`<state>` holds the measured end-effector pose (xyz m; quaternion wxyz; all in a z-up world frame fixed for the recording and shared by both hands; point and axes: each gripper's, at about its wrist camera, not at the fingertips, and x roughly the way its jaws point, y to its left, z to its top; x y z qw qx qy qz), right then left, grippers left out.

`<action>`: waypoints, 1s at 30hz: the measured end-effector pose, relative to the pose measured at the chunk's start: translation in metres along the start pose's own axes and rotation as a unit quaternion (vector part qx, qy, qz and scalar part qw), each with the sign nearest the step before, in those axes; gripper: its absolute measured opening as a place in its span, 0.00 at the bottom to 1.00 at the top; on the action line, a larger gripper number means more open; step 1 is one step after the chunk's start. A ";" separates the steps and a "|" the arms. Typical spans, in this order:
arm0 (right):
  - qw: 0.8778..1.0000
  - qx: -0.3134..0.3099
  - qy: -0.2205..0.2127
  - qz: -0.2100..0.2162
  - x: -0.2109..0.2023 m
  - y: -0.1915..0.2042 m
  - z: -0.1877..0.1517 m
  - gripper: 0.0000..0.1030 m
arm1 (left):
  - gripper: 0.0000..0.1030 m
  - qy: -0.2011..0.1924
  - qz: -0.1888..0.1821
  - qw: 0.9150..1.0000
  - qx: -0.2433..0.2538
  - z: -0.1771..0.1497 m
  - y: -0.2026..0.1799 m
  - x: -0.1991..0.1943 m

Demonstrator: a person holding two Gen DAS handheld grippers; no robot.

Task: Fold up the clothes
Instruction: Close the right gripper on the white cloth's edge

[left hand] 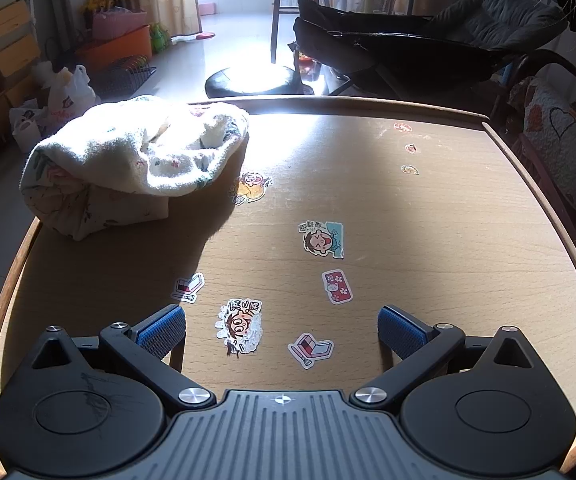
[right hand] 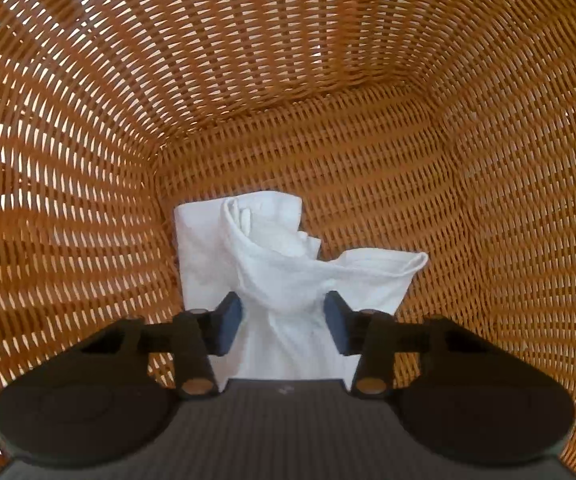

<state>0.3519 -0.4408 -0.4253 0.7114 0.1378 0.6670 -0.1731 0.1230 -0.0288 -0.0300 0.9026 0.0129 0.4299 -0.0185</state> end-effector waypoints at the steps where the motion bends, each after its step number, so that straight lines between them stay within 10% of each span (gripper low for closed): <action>1: 1.000 0.001 0.000 0.001 0.002 0.000 0.000 0.36 | 1.00 0.000 0.000 1.000 0.000 0.000 0.000 0.000; 12: 1.000 -0.008 0.008 0.001 -0.001 0.003 0.001 0.15 | 1.00 0.005 0.002 1.000 -0.003 0.001 0.000 -0.001; 30: 1.000 -0.017 -0.010 0.005 -0.070 -0.019 0.012 0.12 | 1.00 0.012 0.005 1.000 -0.008 0.000 0.001 -0.002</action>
